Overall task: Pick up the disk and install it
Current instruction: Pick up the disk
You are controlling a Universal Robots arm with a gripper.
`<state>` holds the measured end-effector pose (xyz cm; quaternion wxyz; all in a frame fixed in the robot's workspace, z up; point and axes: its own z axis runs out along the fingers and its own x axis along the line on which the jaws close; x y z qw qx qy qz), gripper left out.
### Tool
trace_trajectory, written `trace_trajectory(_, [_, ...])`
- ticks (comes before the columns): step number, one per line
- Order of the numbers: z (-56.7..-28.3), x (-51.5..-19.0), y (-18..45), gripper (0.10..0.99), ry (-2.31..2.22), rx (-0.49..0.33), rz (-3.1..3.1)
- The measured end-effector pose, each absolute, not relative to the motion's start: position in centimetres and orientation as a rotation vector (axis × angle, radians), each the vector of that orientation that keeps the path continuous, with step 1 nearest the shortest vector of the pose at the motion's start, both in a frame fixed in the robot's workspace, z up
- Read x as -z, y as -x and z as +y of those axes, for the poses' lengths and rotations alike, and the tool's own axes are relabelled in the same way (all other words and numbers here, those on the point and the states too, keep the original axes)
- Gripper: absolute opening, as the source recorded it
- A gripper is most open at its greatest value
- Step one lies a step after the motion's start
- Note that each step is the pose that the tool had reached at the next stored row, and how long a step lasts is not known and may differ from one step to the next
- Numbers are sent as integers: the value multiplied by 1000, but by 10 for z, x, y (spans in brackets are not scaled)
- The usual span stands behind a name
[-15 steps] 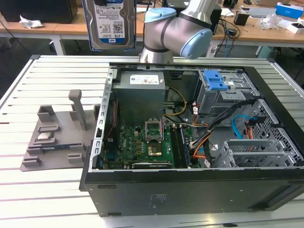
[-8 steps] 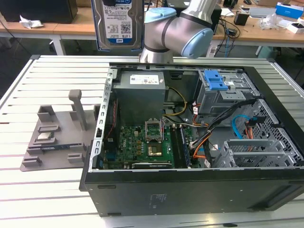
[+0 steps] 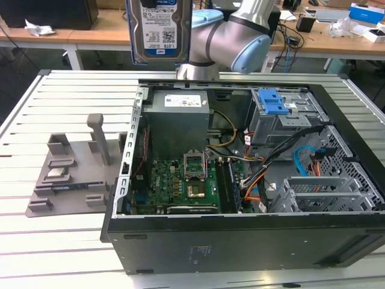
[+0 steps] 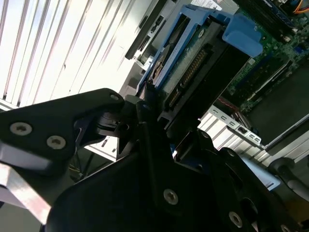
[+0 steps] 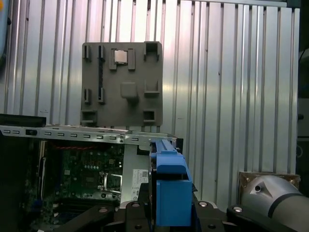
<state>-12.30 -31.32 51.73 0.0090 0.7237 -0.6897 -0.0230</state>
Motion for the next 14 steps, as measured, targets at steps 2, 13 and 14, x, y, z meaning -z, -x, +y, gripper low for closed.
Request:
trace_trajectory(2, [-313, -517, 118, 365, -2260, 72, -2155])
trace_trajectory(13, [-313, -517, 93, 365, -2260, 72, -2154])
trace_trajectory(14, [-313, -517, 89, 365, -2260, 72, -2154])
